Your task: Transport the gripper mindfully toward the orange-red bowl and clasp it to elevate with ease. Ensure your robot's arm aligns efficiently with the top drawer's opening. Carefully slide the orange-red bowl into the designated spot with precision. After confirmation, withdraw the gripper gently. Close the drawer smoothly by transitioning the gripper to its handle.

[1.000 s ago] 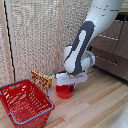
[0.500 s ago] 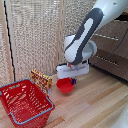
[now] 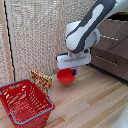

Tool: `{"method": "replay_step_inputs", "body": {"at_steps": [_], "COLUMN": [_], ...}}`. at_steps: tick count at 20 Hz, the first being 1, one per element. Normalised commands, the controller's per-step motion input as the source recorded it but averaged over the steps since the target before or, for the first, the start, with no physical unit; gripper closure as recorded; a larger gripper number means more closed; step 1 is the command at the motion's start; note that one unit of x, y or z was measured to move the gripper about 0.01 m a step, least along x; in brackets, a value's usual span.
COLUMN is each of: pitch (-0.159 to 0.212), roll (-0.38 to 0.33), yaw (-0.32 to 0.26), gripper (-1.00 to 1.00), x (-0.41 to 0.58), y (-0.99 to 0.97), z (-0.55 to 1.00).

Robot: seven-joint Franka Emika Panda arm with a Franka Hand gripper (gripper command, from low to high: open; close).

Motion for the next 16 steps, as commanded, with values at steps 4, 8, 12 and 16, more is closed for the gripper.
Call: {"method": "replay_step_inputs", "body": {"at_steps": [4,8,12,16], "pitch": [0.017,0.065,0.069,0.035], "roll": [0.001,0.000,0.000,0.000], "yaw": [0.027,0.000,0.003,0.024], "gripper": [1.00,1.00,1.00,1.00], "x": [0.266,0.313,0.394,0.450], "y": [0.00,0.00,0.00,-0.04], "z": [0.87,0.92,0.87,0.88]}}
